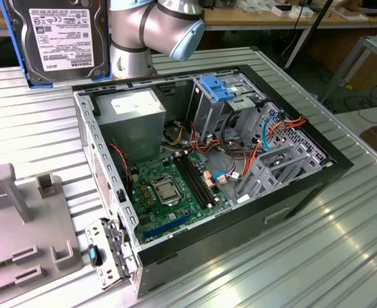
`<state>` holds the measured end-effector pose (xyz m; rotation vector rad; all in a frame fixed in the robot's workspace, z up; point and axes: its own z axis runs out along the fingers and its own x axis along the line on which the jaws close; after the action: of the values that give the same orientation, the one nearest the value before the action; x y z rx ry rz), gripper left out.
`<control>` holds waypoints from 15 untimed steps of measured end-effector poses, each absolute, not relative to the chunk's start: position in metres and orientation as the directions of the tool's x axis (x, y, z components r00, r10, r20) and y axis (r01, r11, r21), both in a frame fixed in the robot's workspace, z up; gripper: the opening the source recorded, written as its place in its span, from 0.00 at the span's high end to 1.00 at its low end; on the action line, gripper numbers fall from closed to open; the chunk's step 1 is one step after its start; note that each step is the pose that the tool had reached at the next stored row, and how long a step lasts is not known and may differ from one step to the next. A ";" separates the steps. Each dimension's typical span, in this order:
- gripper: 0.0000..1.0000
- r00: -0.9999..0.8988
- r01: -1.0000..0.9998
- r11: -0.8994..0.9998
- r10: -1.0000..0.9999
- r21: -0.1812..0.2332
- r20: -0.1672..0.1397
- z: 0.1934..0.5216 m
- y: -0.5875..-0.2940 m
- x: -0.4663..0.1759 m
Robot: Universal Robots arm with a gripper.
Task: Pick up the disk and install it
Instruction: 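Pick up the disk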
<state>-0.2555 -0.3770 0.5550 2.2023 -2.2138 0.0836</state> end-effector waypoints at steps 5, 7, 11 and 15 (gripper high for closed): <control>0.63 -0.006 -1.000 0.005 -0.999 -0.025 0.050 0.555 -0.377 -0.243; 0.63 -0.006 -1.000 0.005 -0.999 -0.025 0.050 0.555 -0.377 -0.237; 0.63 -0.006 -1.000 0.005 -0.999 -0.025 0.050 0.555 -0.377 -0.229; 0.63 -0.006 -1.000 0.005 -0.999 -0.025 0.050 0.555 -0.377 -0.222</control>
<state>-0.2222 -0.3770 0.5548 2.2022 -2.2139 0.0837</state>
